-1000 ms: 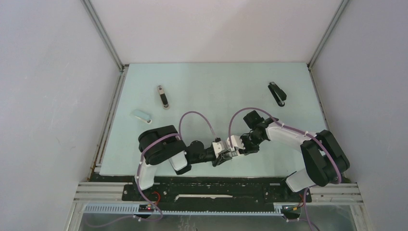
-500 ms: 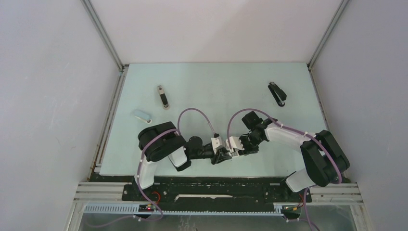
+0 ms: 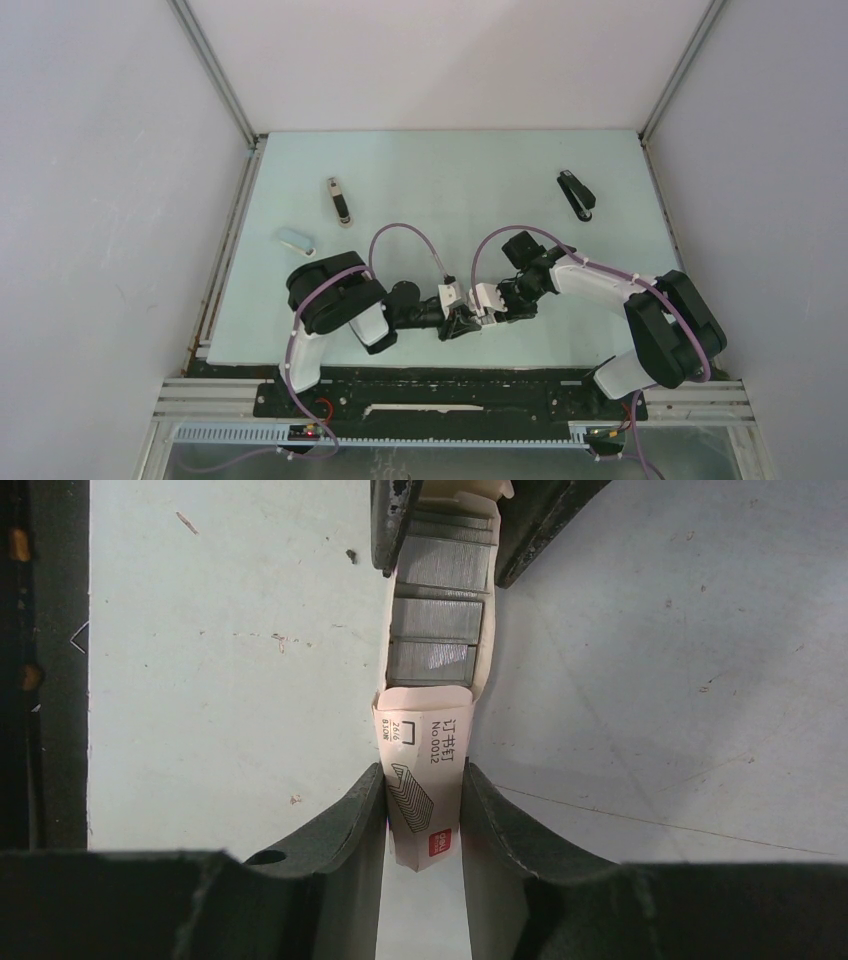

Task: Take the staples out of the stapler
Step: Close the staple box at the center of the board.

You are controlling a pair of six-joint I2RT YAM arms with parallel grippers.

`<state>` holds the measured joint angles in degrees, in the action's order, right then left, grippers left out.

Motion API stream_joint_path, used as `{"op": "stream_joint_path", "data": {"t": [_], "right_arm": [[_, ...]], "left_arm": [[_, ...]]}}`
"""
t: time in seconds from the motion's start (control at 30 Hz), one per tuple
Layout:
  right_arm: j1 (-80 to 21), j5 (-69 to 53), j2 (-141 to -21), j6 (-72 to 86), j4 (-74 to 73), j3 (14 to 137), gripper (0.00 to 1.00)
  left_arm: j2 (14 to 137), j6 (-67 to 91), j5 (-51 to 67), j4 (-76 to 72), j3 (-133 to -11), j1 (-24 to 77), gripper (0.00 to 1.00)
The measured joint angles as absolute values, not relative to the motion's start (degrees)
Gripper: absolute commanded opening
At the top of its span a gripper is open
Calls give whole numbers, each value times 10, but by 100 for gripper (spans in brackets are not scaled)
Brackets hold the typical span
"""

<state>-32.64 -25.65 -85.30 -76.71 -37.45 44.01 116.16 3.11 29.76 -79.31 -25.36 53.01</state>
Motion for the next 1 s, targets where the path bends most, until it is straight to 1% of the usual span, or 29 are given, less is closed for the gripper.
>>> {"op": "stream_joint_path", "data": {"t": [0.27, 0.77, 1.0], "right_arm": [[-327, -256, -853, -761, -373, 440, 38], [-328, -251, -852, -749, -369, 440, 38], [-328, -252, -852, -753, -369, 440, 39]], "left_arm": [[1159, 30, 269, -792, -253, 540, 24], [1154, 28, 126, -796, -247, 602, 23], [1154, 30, 107, -799, -245, 612, 25]]}}
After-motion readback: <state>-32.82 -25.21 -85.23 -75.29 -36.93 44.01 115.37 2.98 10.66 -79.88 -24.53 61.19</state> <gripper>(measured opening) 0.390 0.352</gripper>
